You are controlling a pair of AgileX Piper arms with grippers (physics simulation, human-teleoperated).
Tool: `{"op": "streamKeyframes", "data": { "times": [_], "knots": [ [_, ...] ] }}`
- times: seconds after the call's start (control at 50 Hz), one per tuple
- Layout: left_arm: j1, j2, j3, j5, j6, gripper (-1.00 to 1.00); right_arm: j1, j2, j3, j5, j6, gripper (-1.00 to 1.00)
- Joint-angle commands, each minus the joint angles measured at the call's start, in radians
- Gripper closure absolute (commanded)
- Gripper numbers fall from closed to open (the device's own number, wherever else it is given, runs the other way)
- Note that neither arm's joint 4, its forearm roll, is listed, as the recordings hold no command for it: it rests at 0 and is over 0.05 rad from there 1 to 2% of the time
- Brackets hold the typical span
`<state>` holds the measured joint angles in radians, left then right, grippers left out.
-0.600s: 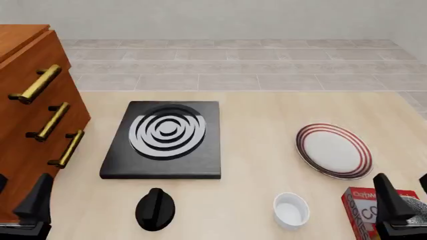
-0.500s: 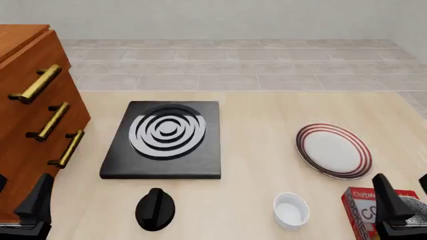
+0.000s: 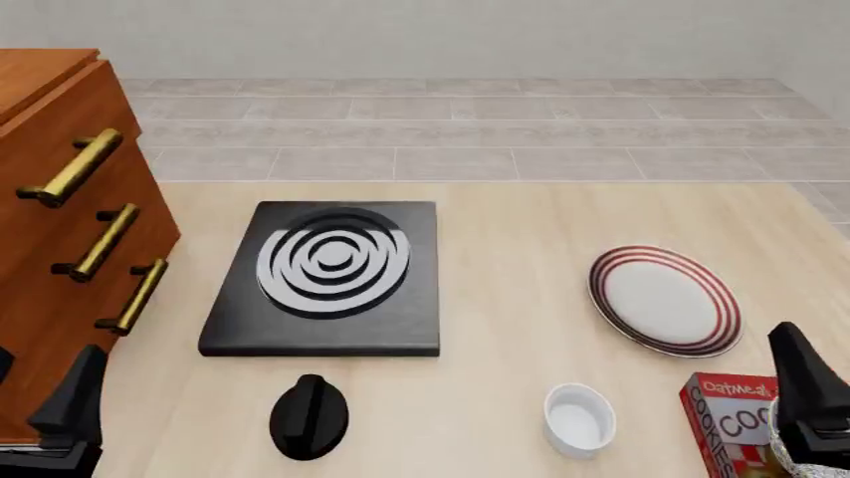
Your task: Pick the akita bowl on the cookies box and place it on the plate.
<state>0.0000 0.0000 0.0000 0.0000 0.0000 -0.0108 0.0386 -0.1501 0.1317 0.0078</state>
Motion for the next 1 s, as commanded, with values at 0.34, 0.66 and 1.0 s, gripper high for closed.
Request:
{"op": "streamKeyframes", "data": {
  "times": [0.34, 0.66, 1.0],
  "knots": [
    [0.000, 0.000, 0.000, 0.000, 0.000, -1.00, -0.196, 0.280, -0.552, 0.490, -0.133, -1.00],
    [0.000, 0.000, 0.000, 0.000, 0.000, -1.00, -0.355, 0.295, -0.660, 0.677, -0.173, -1.00],
    [0.000, 0.000, 0.000, 0.000, 0.000, -1.00, -0.473, 0.305, -0.693, 0.785, -0.179, -1.00]
  ]
}}
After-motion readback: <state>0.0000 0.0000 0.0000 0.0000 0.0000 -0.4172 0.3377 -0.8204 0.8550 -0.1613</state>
